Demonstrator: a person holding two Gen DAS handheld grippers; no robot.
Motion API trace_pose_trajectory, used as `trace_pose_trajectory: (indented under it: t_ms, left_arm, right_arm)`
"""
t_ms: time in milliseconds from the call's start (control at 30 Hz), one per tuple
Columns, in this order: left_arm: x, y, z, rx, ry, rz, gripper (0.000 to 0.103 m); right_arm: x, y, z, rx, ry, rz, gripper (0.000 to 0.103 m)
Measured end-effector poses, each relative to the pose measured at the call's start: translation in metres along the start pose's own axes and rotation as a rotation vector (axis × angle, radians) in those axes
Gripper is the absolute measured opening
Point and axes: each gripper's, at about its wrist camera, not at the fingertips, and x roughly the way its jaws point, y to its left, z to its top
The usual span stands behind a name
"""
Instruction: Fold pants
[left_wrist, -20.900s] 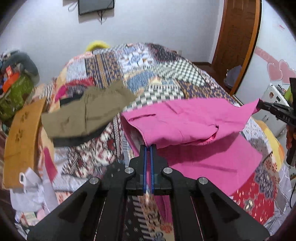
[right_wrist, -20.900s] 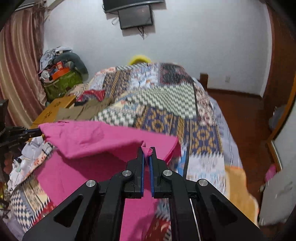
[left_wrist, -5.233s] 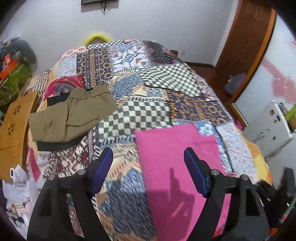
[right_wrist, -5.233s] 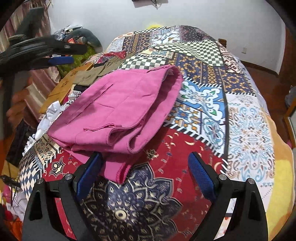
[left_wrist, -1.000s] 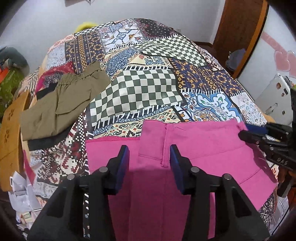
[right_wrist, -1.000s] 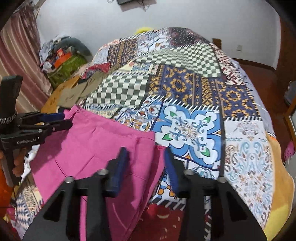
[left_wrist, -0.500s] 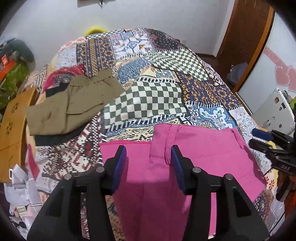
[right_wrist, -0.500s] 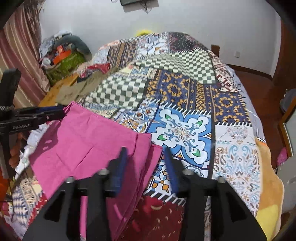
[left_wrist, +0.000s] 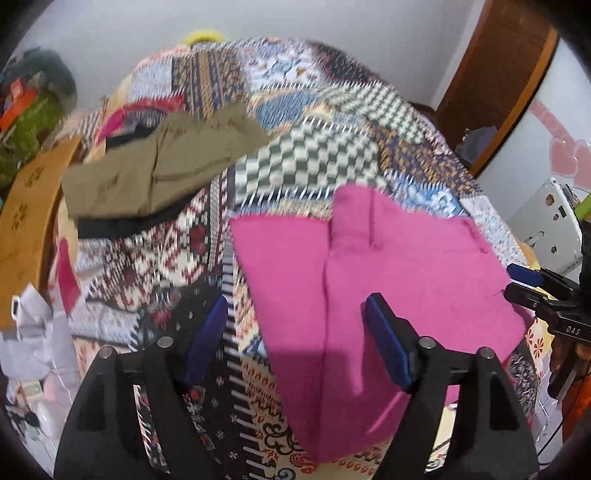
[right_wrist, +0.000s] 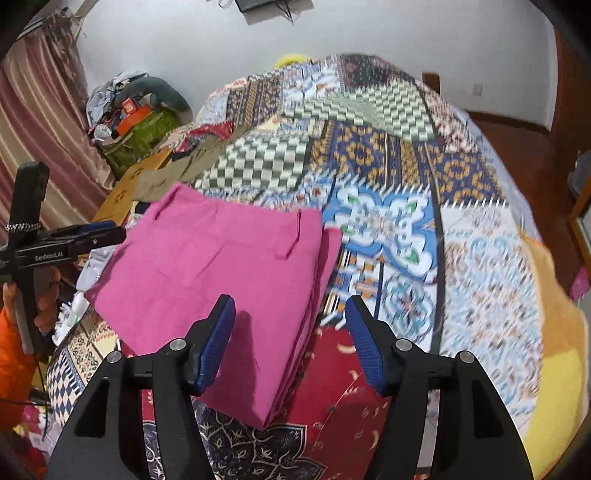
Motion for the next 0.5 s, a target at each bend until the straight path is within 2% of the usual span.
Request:
trace_pose_trajectory:
  t_ms: [133,267,367,433,500]
  left_arm:
    - [0.009,0.01,-0.006,-0.074,0.027,-0.068,0.078]
    - [0.017,0.011,-0.003,-0.093,0.049,-0.134,0.075]
    - [0.02,0.011,0.0,-0.102,0.048,-0.158,0.07]
    - [0.019,0.009,0.002,-0.094,0.041,-0.159,0.063]
    - [0.019,0.007,0.003,-0.098,0.032,-0.16,0.056]
  right_arm:
    - [0.011,-0.006,-0.005,0.048,0.023,0.029,0.059]
    - [0.019,-0.013,-0.004,0.095,0.033,0.065,0.06]
    - [0.025,-0.013,-0.002,0.09,0.029,0.071,0.063]
    - [0.029,-0.012,0.0,0.096,0.03,0.08,0.063]
    - [0.031,-0.012,0.003,0.099,0.028,0.087,0.058]
